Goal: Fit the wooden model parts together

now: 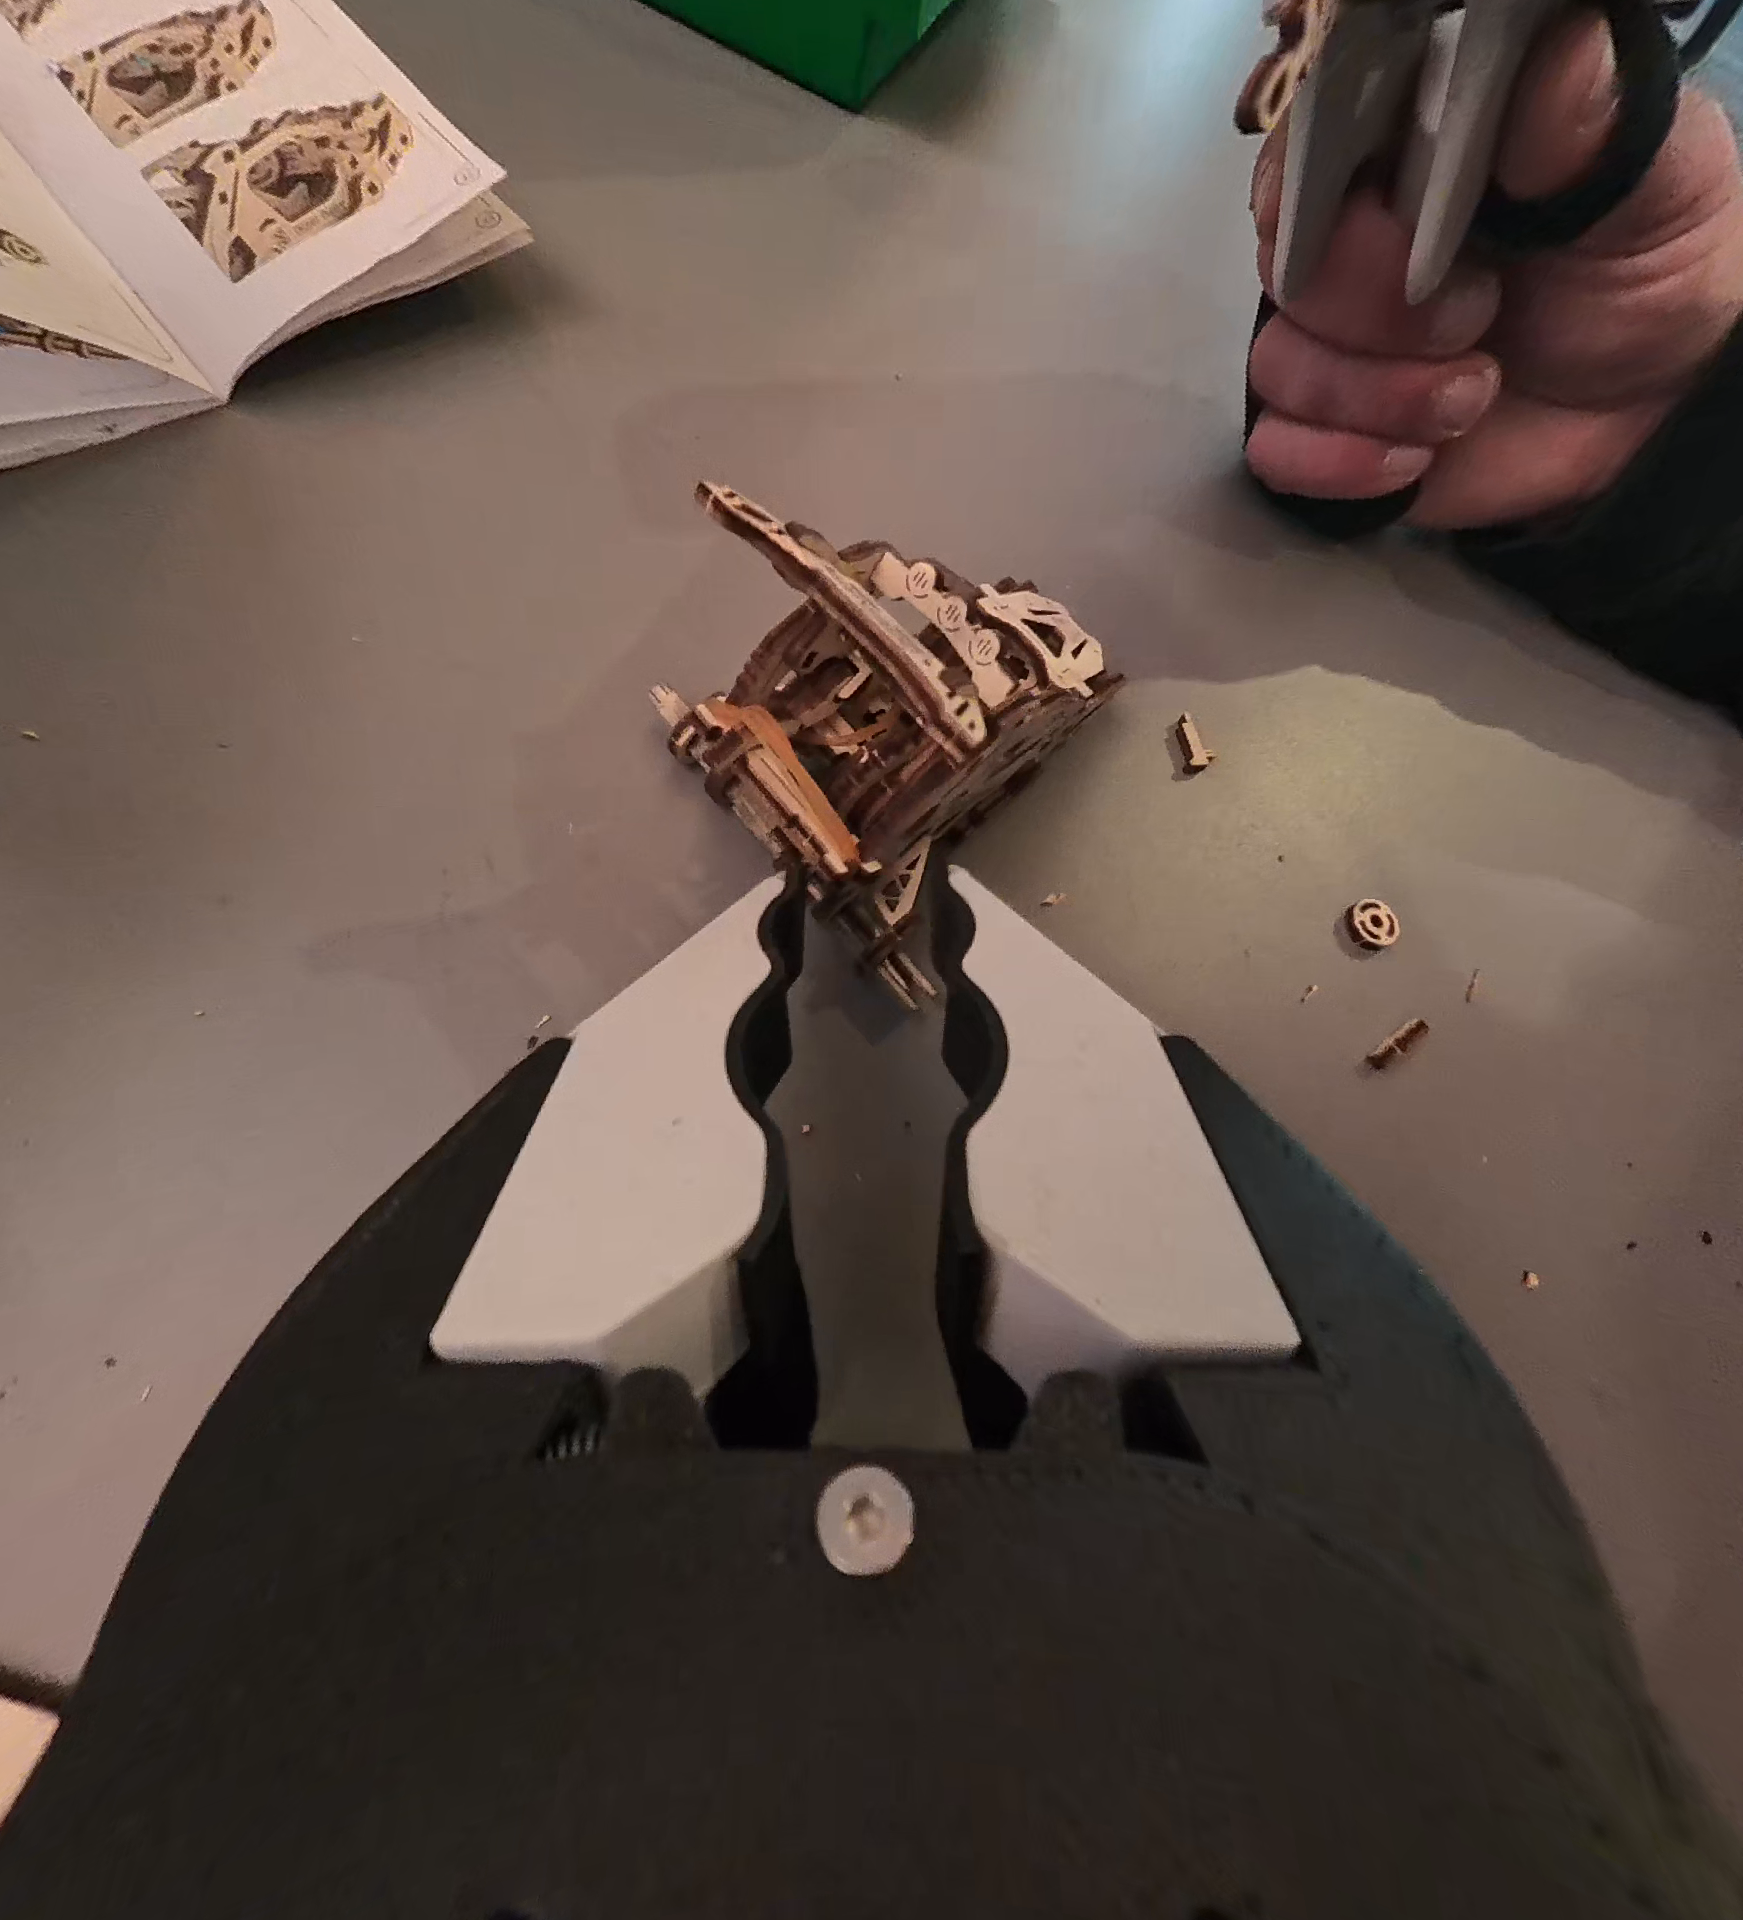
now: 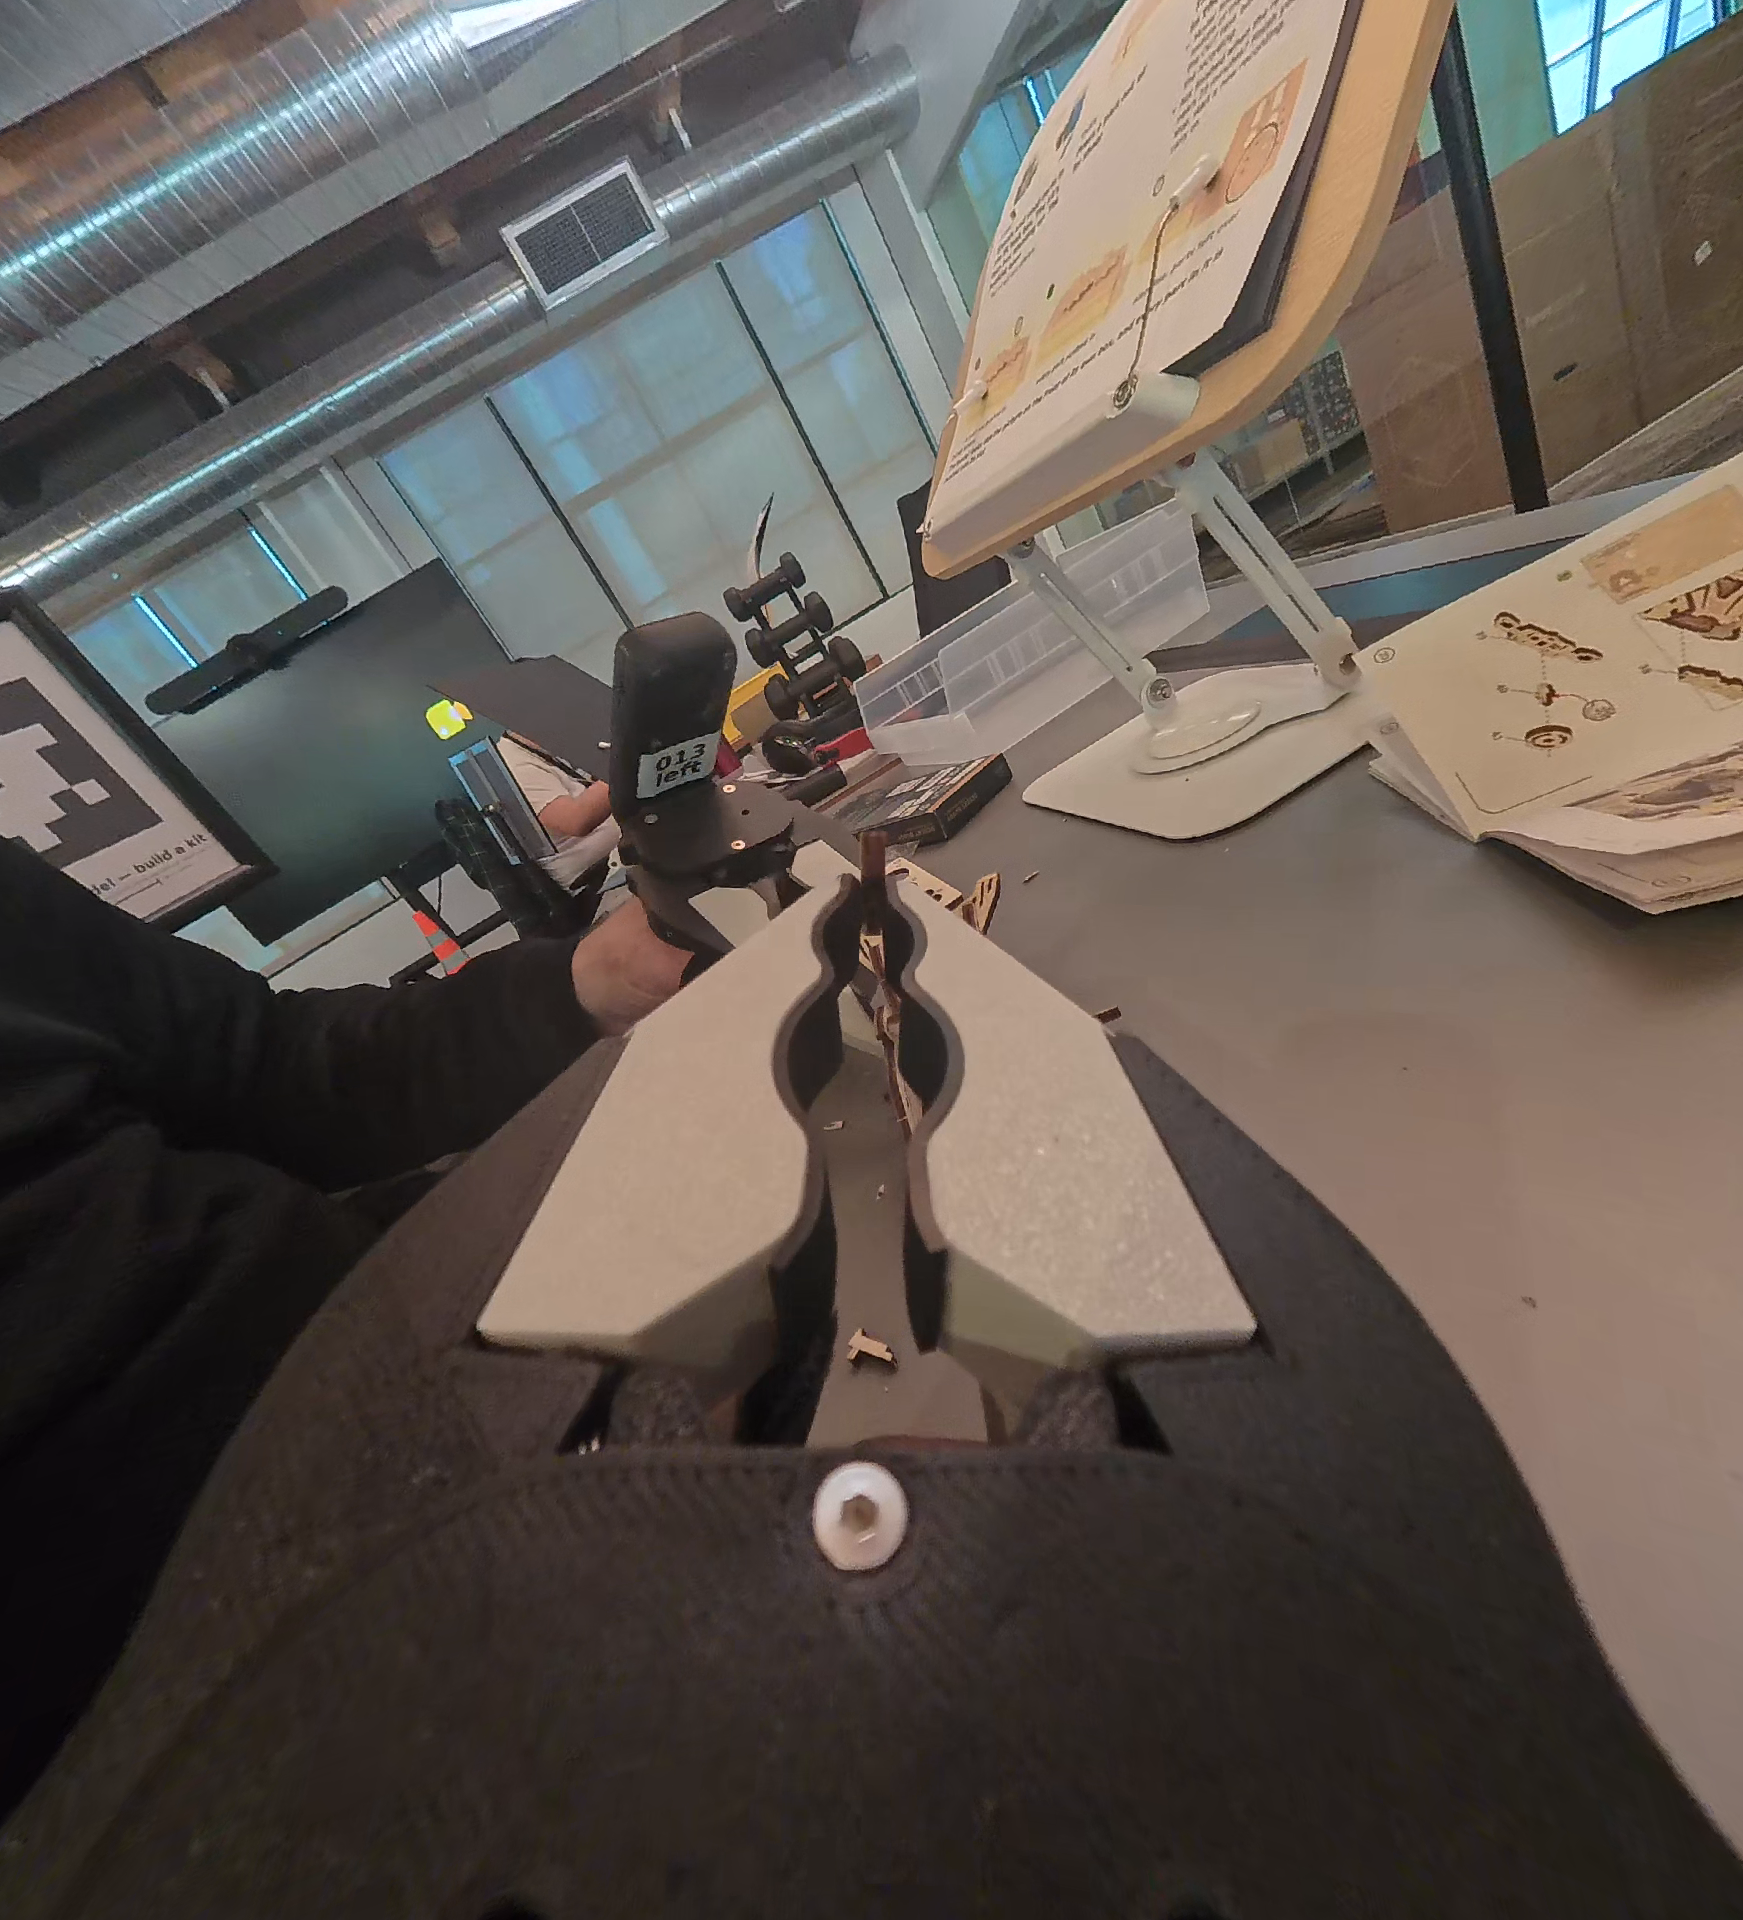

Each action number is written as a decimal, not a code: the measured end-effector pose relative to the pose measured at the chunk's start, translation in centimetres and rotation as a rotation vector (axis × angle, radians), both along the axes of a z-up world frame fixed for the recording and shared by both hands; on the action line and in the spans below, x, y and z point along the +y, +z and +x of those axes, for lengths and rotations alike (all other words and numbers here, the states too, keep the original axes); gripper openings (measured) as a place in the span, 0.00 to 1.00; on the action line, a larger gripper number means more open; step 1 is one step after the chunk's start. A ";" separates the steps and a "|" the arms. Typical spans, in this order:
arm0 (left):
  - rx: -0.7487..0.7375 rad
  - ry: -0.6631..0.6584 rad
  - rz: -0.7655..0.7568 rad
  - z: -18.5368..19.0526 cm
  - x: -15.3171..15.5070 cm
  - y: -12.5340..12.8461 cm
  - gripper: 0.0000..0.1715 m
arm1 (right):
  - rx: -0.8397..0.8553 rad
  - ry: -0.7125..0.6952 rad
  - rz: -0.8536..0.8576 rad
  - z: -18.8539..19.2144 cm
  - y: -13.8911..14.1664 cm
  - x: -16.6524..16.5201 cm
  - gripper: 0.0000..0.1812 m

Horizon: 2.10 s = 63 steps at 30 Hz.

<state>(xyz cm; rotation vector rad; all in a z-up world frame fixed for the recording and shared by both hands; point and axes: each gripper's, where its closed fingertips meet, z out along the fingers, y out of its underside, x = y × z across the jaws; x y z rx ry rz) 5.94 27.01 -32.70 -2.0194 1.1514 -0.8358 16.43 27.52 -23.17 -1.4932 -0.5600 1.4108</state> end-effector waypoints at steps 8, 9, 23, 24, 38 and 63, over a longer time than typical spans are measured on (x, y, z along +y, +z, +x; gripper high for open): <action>0.015 -0.016 0.023 0.3 -0.1 -0.1 0.13 | -0.006 0.003 0.001 -0.1 -0.1 -0.1 0.00; 0.023 -0.018 0.017 0.4 -0.1 -0.3 0.13 | -0.004 0.003 0.000 -0.1 -0.1 0.0 0.00; 0.020 -0.005 0.018 0.9 0.1 -0.6 0.05 | -0.002 0.001 0.001 -0.1 0.0 0.0 0.00; 0.021 -0.005 0.020 0.9 0.1 -0.6 0.05 | -0.002 0.002 0.001 -0.1 0.0 0.0 0.00; 0.013 -0.005 0.014 0.3 -0.1 -0.5 0.06 | -0.008 -0.001 0.003 0.0 -0.1 0.0 0.00; 0.173 0.074 0.110 -7.0 -2.1 2.3 0.20 | -0.058 0.001 0.038 -0.1 -0.1 -0.6 0.00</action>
